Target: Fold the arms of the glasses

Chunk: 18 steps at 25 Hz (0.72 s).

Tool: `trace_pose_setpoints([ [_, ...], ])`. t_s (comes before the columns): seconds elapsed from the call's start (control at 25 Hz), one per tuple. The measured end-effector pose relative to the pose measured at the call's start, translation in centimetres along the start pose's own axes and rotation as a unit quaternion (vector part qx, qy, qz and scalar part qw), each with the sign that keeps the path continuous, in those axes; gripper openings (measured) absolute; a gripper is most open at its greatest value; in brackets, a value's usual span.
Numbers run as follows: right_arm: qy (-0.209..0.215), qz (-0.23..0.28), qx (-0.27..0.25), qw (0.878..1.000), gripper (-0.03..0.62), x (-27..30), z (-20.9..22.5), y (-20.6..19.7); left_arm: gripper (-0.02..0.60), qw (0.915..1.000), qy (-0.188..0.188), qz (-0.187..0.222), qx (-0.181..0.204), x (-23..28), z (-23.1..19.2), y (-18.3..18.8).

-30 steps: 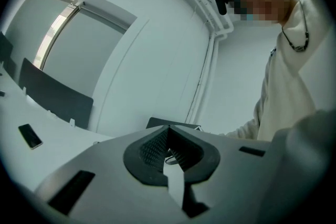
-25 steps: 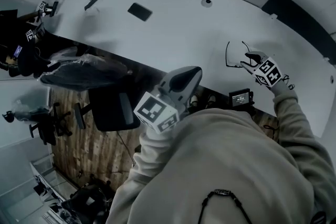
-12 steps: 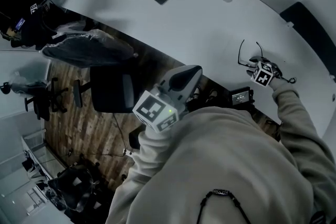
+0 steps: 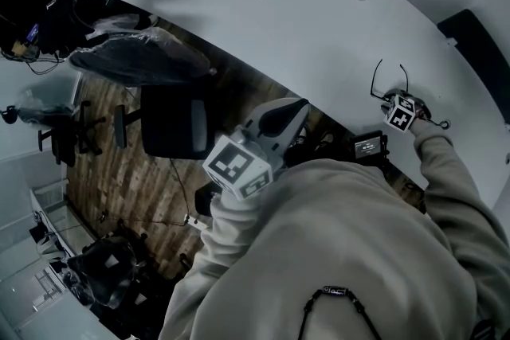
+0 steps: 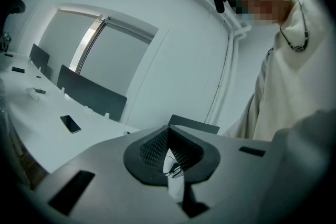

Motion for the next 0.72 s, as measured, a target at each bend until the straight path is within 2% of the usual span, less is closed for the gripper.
trace_pose_setpoints([
  [0.2,-0.014,-0.008,0.008,1.0,0.069,0.5,0.0,-0.7,0.005,0.9999,-0.007,-0.007,0.003,0.2,0.1,0.1],
  [0.48,-0.022,0.014,0.035,0.999,0.066,-0.7,-0.2,-0.7,0.005,0.9999,-0.015,-0.006,0.006,-0.1,-0.1,0.0],
  [0.72,-0.048,0.086,0.087,0.991,0.066,-5.7,1.6,1.5,0.005,0.9993,-0.037,0.001,0.011,0.3,-0.3,0.4],
])
Point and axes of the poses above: the fingertips, and each gripper's own axes: x forward along the fingers, z to its right, y out of its top, the point moved 8 cm from there along -x, backward along the fingers, and after that the axes turned 13 degrees about -y, right-handed, at the moved point
